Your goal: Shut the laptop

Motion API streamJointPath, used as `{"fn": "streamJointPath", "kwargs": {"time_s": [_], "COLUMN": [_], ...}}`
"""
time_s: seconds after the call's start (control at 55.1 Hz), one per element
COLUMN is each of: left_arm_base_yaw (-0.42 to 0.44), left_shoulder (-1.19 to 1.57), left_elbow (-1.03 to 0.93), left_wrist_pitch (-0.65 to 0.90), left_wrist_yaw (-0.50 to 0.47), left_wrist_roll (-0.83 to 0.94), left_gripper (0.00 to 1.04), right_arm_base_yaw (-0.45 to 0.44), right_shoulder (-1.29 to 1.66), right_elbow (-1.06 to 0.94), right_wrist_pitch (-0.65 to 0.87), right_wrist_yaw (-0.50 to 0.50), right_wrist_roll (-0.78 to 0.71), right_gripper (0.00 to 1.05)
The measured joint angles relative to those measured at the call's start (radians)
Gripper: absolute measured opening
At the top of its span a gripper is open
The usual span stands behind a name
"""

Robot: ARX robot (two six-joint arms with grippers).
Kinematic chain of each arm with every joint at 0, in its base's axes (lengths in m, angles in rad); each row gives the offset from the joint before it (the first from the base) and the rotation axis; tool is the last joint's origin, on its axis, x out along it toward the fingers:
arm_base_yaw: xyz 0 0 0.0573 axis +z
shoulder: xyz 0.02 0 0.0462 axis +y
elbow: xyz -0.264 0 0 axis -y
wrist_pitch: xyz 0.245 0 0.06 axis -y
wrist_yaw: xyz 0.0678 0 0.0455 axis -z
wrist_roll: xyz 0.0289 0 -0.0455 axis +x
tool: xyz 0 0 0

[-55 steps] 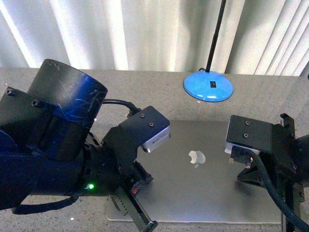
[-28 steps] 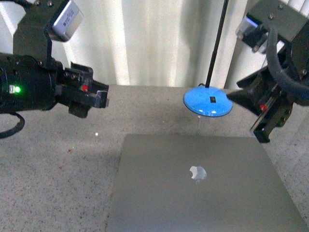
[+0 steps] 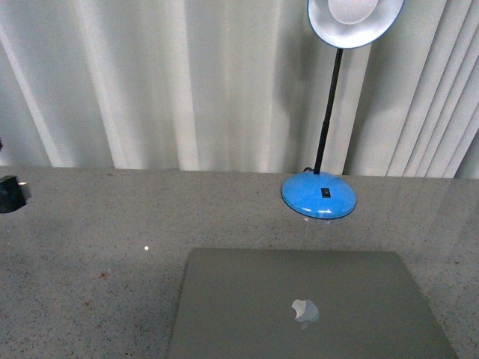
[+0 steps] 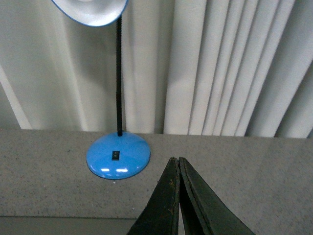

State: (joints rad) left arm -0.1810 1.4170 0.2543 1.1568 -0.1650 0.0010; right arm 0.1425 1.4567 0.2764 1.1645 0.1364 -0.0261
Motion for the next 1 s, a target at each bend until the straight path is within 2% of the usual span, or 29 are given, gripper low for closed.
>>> {"fn": "streamJointPath", "kwargs": {"time_s": [0.327,0.417,0.472,0.562,0.998], "left_arm_base_yaw": [0.084,0.097,0.141,0.172,0.179], "left_shoulder": [-0.299,-0.365,-0.417,-0.483,-0.838], "left_elbow": [-0.158,-0.179,-0.193,-0.208,-0.227], "left_wrist_pitch": [-0.150,-0.195,-0.233,-0.283,-0.587], "left_wrist_yaw": [0.072,0.086,0.149,0.158,0.164], "left_wrist_roll": [-0.002,-0.002,-0.002,-0.003,-0.002], "left_gripper": [0.04,0.04,0.04,0.04,0.04], "right_arm_base_yaw": [-0.066,-0.115,-0.130,-0.140,-0.140], "right_shoulder": [-0.297,-0.372,-0.414,-0.481,-0.849], "right_elbow": [-0.169,-0.195,-0.206,-0.223,-0.270], "right_wrist_pitch": [-0.132,-0.182,-0.211,-0.259,-0.571], "right_wrist_yaw": [-0.060,-0.130,-0.131,-0.131,-0.135], "right_wrist_roll": [0.012,0.013,0.013,0.015,0.015], "right_gripper": [0.03,0.03,0.03,0.03,0.03]}}
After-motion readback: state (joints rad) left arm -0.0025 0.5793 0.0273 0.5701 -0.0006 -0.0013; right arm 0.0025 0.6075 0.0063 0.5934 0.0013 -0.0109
